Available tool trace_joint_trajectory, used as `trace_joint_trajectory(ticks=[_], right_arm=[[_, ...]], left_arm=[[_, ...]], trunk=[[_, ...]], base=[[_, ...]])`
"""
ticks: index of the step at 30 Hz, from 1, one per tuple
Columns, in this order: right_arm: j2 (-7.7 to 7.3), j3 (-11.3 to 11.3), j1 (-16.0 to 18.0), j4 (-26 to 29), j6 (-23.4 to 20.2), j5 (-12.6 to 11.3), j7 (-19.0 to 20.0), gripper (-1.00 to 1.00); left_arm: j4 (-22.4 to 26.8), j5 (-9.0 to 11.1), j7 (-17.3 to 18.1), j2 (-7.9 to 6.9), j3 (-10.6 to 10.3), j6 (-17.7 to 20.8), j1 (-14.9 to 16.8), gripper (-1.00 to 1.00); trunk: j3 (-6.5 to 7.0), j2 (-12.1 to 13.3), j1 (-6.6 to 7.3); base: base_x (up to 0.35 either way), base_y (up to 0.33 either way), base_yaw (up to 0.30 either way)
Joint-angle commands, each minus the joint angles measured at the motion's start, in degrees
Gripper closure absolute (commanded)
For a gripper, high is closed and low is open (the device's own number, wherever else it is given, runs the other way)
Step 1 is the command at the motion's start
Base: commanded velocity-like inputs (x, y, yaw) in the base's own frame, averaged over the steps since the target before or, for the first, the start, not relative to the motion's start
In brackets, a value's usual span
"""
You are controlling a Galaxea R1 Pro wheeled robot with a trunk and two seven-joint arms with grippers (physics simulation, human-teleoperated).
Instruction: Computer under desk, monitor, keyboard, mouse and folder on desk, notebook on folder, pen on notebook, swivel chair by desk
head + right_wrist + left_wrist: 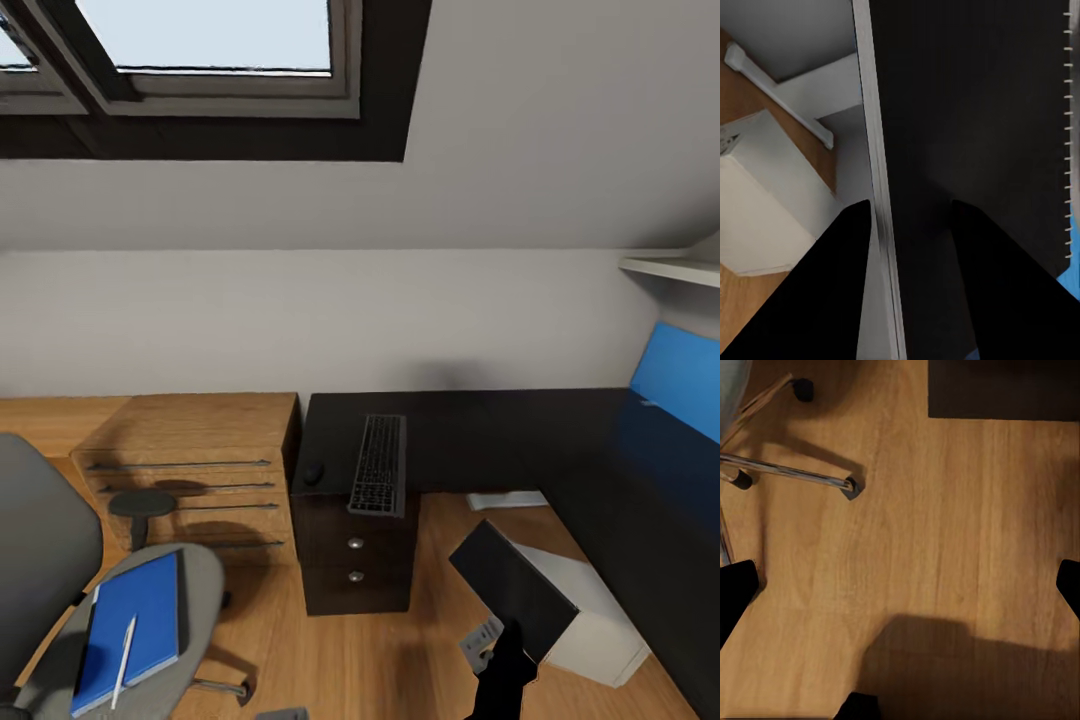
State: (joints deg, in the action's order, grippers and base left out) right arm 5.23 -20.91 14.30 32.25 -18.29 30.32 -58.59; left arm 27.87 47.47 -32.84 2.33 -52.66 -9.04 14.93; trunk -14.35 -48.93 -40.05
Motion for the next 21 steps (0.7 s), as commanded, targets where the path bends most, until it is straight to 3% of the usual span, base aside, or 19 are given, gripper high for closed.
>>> trace_joint_trajectory(ticks=[1, 8, 13, 14, 16, 18, 21], right_arm=[[-0.02, -0.07, 0.03, 0.03, -0.53, 0.29, -0.13, 1.00], [-0.17, -0.08, 0.02, 0.15, -0.59, 0.42, -0.07, 1.00], [-1.04, 0.06, 0.08, 0.45, -0.57, 0.95, 1.21, 1.00], [-2.32, 0.07, 1.33, 0.98, 0.20, 2.19, 5.74, 1.00], [-2.98, 0.07, 2.57, 1.21, 0.96, 3.33, 8.97, 1.00], [-4.75, 0.22, 4.98, 2.03, 2.44, 5.73, 14.75, 1.00], [-6.47, 0.35, 6.14, 3.36, 3.14, 6.62, 17.80, 1.00]], left_arm=[[-0.01, 0.61, -0.33, 0.02, -0.93, -0.39, 0.10, -1.00], [0.79, 0.43, -0.36, 1.08, -3.04, -0.46, 0.10, -1.00], [6.82, 0.33, -0.42, 2.30, -4.28, 0.07, 0.10, -1.00], [12.82, 0.02, -0.53, 2.27, -4.40, 1.87, 0.10, -1.00], [16.38, -0.54, -0.61, 2.23, -4.36, 4.04, 0.07, -1.00], [24.04, -2.62, -1.21, 2.19, -3.86, 10.54, 0.04, -1.00], [29.09, -4.38, -2.53, 2.26, -2.85, 15.32, 0.02, -1.00]], trunk=[[-0.07, -0.06, -0.01], [-0.07, -0.06, -0.01], [-0.07, -0.06, -0.01], [-0.07, -0.06, -0.01], [-0.07, -0.06, -0.01], [-0.07, -0.06, -0.01], [-0.07, -0.06, -0.01]], base=[[0.000, 0.000, 0.265], [0.000, 0.000, 0.119], [0.000, 0.000, 0.017], [0.000, 0.000, 0.003], [0.000, 0.000, 0.002], [0.000, 0.000, 0.001], [0.000, 0.000, 0.000]])
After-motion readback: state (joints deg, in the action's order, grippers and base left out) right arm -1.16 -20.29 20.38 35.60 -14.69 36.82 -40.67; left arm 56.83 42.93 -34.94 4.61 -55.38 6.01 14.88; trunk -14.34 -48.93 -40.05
